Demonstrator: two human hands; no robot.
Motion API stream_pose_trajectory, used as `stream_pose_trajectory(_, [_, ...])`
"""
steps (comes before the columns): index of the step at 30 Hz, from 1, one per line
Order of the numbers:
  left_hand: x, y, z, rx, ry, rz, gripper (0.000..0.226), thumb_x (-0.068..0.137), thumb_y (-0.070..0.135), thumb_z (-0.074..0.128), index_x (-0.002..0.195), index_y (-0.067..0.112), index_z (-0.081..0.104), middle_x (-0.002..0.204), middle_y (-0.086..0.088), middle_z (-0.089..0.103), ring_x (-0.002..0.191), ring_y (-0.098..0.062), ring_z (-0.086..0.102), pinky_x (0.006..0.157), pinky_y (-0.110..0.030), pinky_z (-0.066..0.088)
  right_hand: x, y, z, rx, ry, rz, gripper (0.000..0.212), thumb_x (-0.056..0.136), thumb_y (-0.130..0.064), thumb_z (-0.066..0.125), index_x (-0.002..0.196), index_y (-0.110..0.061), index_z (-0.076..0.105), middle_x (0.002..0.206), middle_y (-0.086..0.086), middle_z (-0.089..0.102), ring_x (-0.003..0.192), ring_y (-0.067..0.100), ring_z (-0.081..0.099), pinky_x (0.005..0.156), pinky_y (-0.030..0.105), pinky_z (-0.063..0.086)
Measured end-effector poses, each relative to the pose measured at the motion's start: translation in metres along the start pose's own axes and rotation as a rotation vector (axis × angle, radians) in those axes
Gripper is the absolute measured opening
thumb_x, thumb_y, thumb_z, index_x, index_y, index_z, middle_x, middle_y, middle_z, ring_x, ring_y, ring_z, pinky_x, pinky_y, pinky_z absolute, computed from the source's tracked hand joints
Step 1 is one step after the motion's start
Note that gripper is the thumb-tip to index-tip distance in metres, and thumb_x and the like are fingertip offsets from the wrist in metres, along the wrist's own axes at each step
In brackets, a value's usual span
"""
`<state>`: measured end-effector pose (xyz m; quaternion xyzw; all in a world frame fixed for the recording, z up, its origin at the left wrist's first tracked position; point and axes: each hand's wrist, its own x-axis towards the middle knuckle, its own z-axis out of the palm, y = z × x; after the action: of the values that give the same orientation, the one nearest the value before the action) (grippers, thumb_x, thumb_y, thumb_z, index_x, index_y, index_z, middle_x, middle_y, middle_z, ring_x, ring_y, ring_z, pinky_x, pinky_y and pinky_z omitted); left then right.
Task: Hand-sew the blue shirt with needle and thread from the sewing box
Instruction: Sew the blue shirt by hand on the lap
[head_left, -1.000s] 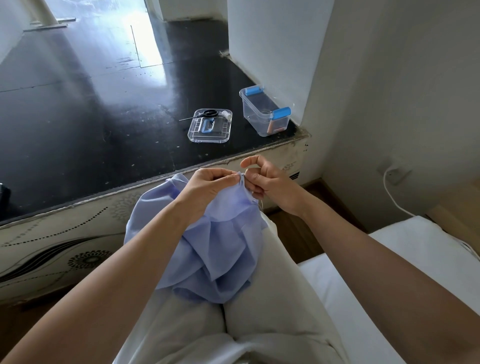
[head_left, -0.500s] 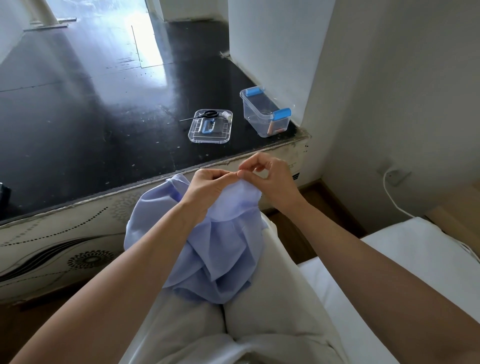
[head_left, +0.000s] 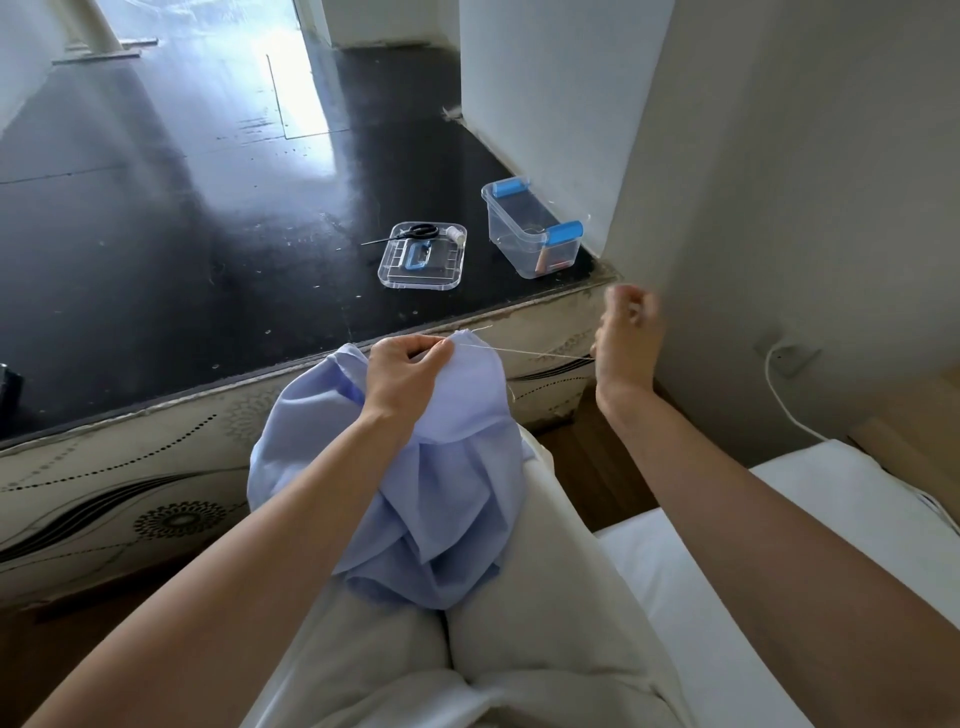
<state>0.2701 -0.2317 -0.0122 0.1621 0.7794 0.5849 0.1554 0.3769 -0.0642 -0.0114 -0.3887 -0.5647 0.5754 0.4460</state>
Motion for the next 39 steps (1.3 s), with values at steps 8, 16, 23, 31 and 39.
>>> stream_pose_trajectory(8, [-0.003,0.005,0.0,-0.032,-0.047,0.026,0.014,0.09,0.023,0.069,0.076,0.024,0.068,0.073,0.002,0.066,0.07,-0.013,0.059,0.062,-0.018,0.049,-0.035,0.001,0.025,-0.458,-0.611,-0.326,0.019,0.087,-0.028,0.072,0.1,-0.014,0.07,0.062,-0.006,0.055,0.051,0.006,0.044,0.051,0.01,0.042])
stream_pose_trajectory(16, [-0.004,0.006,0.0,-0.011,-0.058,0.019,0.012,0.09,0.026,0.068,0.084,0.016,0.068,0.075,0.0,0.064,0.07,-0.012,0.058,0.061,-0.013,0.049,-0.033,0.009,0.034,-0.553,-0.603,-0.376,0.02,0.089,-0.032,0.07,0.091,-0.012,0.07,0.069,-0.006,0.06,0.058,0.008,0.05,0.056,0.013,0.041])
stream_pose_trajectory(23, [0.006,0.002,-0.001,-0.091,0.066,-0.051,0.008,0.091,0.022,0.067,0.087,0.016,0.071,0.073,0.005,0.064,0.071,-0.01,0.056,0.062,-0.018,0.046,-0.028,-0.015,0.0,-0.318,-1.264,0.031,0.008,0.091,-0.009,0.066,0.093,-0.002,0.071,0.076,0.014,0.063,0.052,0.012,0.046,0.05,0.017,0.038])
stream_pose_trajectory(31, [0.005,0.005,0.0,-0.144,0.049,-0.074,0.011,0.09,0.029,0.068,0.079,0.028,0.07,0.08,0.001,0.068,0.08,-0.017,0.06,0.074,-0.033,0.054,-0.018,-0.004,-0.001,-0.474,-0.806,0.025,0.019,0.087,-0.013,0.07,0.106,-0.013,0.068,0.071,-0.011,0.063,0.061,0.008,0.056,0.063,0.02,0.051])
stream_pose_trajectory(39, [-0.002,0.011,0.004,-0.276,-0.076,-0.177,0.013,0.084,0.029,0.074,0.078,0.018,0.07,0.075,-0.003,0.067,0.074,-0.019,0.062,0.063,-0.029,0.054,-0.034,0.003,0.033,-0.422,-0.624,-0.321,0.026,0.082,-0.037,0.075,0.09,-0.013,0.069,0.069,-0.01,0.06,0.056,0.006,0.053,0.051,0.005,0.041])
